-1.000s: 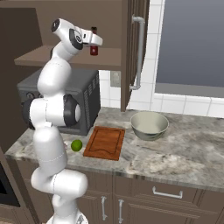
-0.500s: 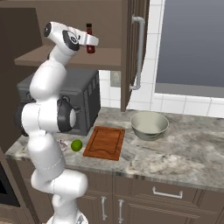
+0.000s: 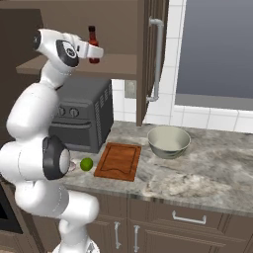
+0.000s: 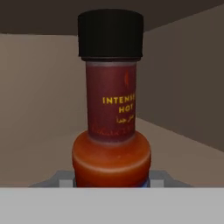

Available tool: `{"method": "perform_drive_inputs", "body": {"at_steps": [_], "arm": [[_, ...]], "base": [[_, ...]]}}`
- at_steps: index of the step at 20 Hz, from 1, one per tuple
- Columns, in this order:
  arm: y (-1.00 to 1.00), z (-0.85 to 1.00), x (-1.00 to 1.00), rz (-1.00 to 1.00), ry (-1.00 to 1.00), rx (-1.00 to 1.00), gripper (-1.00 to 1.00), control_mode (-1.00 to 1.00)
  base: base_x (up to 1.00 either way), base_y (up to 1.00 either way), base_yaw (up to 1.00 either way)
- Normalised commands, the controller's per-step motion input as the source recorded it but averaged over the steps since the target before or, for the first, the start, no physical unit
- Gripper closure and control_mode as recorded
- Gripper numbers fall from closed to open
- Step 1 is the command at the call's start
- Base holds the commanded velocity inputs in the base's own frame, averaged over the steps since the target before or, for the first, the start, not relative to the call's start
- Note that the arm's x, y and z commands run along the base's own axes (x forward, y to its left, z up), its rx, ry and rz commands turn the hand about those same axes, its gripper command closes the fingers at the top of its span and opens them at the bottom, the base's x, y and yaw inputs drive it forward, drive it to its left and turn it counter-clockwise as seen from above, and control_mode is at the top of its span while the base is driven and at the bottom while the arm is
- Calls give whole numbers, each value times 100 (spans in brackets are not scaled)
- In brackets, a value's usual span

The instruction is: Open the cabinet. Place the bowl and condiment on the counter. Then place the lime and garlic on the cutting board.

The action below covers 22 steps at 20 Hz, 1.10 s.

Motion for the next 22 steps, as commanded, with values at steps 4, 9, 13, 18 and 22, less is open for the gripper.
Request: {"method": "perform_drive_inputs", "body": {"at_steps": [4, 9, 13, 18, 22], "arm": [[0, 59, -100, 0, -2, 7, 100, -100], [0, 18, -100, -1, -1, 1, 100, -100], [0, -14, -100, 0, 0, 0, 100, -100], [0, -16, -100, 0, 0, 0, 100, -100], [0, -27, -87, 1, 2, 0, 100, -100]], "base": [[0, 0, 0], [0, 0, 0], [0, 0, 0], [0, 0, 0], [0, 0, 0]]}}
